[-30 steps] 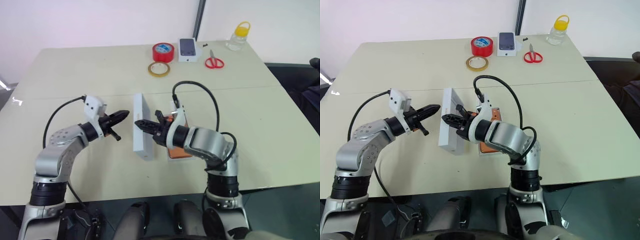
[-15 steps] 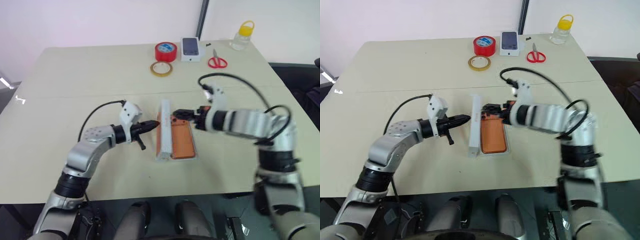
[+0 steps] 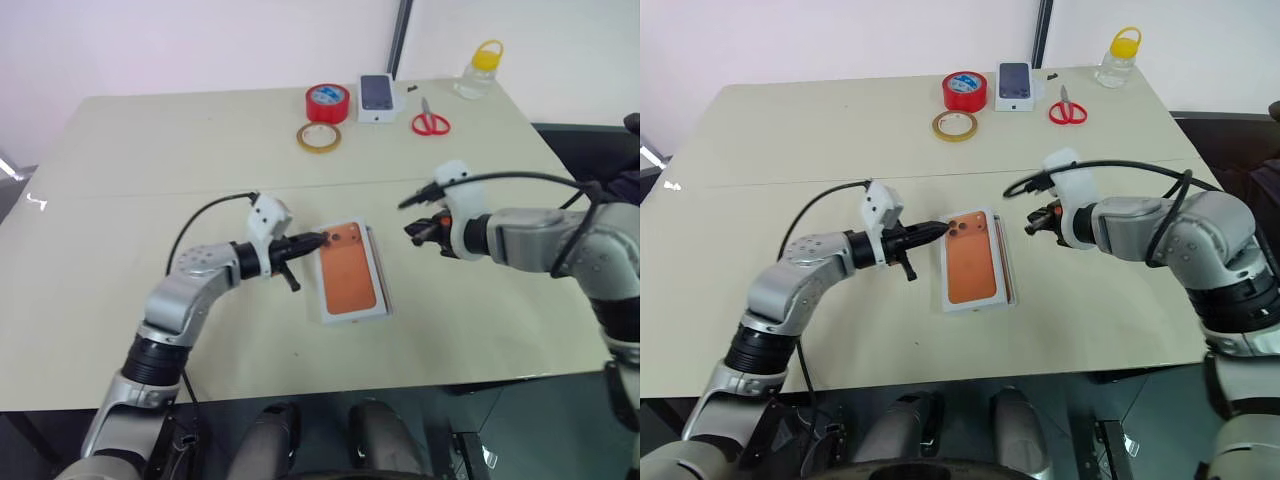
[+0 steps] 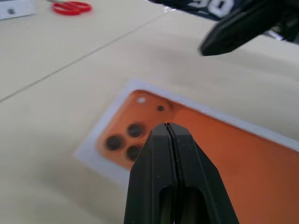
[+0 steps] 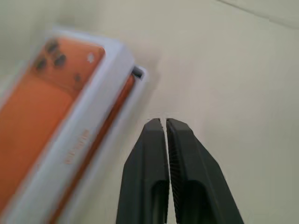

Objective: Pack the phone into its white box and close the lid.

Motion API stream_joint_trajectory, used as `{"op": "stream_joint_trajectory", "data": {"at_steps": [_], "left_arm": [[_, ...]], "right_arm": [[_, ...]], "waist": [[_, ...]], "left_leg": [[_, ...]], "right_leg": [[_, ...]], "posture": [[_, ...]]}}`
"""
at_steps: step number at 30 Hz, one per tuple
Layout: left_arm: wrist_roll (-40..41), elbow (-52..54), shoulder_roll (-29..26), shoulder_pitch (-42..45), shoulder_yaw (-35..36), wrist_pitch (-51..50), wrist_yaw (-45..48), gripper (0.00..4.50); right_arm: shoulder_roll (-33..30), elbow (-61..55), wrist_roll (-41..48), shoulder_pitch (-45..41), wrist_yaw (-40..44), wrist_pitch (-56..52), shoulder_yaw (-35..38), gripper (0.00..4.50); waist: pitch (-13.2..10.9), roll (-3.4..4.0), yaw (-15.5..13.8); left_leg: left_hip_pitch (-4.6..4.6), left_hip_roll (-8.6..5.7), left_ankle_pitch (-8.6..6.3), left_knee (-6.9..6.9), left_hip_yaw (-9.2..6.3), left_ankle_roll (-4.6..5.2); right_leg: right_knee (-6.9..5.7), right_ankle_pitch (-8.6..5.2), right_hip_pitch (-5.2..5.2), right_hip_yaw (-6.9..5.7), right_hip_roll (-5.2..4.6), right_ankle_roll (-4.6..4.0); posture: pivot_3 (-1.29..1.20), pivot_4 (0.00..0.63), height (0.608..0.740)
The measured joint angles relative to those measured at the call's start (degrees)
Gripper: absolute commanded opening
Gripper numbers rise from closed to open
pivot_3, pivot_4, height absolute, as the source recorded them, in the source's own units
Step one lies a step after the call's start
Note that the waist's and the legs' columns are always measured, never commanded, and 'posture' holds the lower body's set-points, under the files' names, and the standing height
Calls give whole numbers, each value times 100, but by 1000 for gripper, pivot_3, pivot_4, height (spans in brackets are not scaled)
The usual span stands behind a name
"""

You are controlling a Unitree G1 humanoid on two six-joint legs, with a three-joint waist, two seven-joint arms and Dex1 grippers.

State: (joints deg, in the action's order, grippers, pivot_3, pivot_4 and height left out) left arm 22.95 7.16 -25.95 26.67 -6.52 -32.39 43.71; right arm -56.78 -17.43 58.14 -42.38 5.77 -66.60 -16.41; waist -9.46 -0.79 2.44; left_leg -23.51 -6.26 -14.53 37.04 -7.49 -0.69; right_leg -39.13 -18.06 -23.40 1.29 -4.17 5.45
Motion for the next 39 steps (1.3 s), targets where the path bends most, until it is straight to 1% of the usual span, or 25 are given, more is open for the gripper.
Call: {"op": "stream_joint_trajectory", "data": {"at_steps": [1,3,5,7,9,13,21,24,26,39], "left_arm": [[-37,0,-164,-7,58,6,30,0],[-132,-1,-426,-32,67,31,128,0],[-254,-9,-624,-118,14,70,278,0],[-425,-68,-785,-156,-190,149,460,0],[-582,-128,-786,-150,-390,225,568,0],[-845,-315,-646,-101,-754,318,707,0],[-992,-430,-181,128,-1086,407,849,0],[-994,-425,-158,128,-1096,388,864,0],[-993,-422,-151,128,-1096,366,871,0],[-973,-350,-79,103,-998,178,857,0]], "right_arm": [[-116,-196,-398,31,388,185,-209,23],[-147,-372,-921,101,865,418,-448,23],[-155,-446,-1407,191,1222,609,-675,23],[-171,-503,-1801,306,1524,742,-811,23],[-167,-538,-2090,372,1755,807,-842,23],[-36,-612,-2558,406,2098,846,-841,23],[220,-704,-3119,562,2453,793,-812,23],[281,-718,-3292,592,2545,753,-783,23],[307,-720,-3389,599,2603,733,-782,23],[491,-755,-3895,658,2941,695,-757,23]], "waist": [[0,0,1],[0,0,-10],[0,-1,-42],[-1,-1,-98],[-1,0,-165],[-2,-3,-192],[-3,-3,-159],[-3,-3,-165],[-3,-3,-171],[-2,-3,-169]], "left_leg": [[0,0,0,0,0,0],[1,-1,0,1,0,-1],[0,-3,0,2,-1,-2],[0,-5,0,1,-2,-3],[0,-7,0,2,-1,-3],[-2,-14,0,2,-2,-3],[-2,-14,5,1,-3,-11],[-1,-14,6,2,-4,-13],[-2,-15,18,2,-4,-34],[-1,-15,20,2,-4,-37]], "right_leg": [[0,0,0,0,0,0],[0,0,2,0,-2,0],[2,0,2,0,-5,0],[4,0,2,1,-7,0],[6,0,3,1,-11,0],[9,0,4,0,-18,0],[7,0,2,-1,-17,0],[5,0,2,-1,-17,0],[5,0,2,-1,-18,0],[5,0,2,-2,-18,0]], "posture": [[0,150,740],[0,150,740],[0,150,740],[0,150,740],[0,150,740],[0,150,740],[0,150,740],[0,150,740],[0,150,740],[0,150,740]]}}
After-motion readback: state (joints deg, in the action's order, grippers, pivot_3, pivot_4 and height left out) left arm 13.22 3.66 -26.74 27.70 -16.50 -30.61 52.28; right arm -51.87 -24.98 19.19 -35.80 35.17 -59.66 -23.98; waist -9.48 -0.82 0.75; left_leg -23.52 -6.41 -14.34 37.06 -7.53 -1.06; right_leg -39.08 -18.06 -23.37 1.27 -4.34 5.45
